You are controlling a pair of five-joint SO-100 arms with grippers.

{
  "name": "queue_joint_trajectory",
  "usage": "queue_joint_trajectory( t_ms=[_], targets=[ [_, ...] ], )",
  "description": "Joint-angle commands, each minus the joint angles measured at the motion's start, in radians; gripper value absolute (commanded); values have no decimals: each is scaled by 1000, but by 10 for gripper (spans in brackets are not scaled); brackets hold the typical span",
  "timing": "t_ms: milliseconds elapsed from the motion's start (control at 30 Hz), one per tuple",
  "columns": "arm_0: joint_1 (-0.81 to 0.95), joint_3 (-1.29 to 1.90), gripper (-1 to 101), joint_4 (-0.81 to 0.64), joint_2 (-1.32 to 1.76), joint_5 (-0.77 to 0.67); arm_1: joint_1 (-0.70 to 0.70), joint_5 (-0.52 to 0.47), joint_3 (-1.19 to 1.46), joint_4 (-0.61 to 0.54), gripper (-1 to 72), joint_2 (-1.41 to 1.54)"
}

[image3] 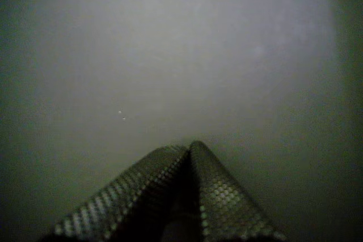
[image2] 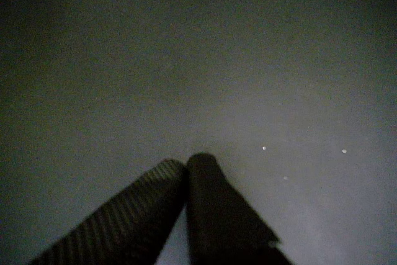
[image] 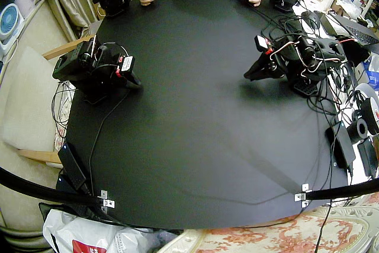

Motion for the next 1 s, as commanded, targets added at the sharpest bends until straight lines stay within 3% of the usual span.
queue_joint_trajectory(
  t_ms=[0, 33, 400, 500, 633, 733, 867, 967],
  targets=[
    [-12, 11, -2, 14, 21, 20, -25, -26, -8, -26, -5, 6],
    [94, 11, 0, 21, 21, 54, -26, -29, -8, -26, -5, 6],
    [98, 11, 0, 21, 21, 55, -37, 0, -8, -37, -5, 9],
    [98, 11, 0, 14, 21, 43, -40, 26, -8, -106, -5, 9],
    [107, 11, 0, 15, 21, 38, -44, 12, -8, -110, -5, 9],
    [147, 12, 0, 11, 21, 46, -49, -84, -34, -348, -5, 9],
    [160, 12, 0, 14, 21, 54, -5, -258, -288, -376, -6, 9],
    [149, 12, 0, 18, 21, 52, 109, -364, -520, -371, -8, 8]
  ],
)
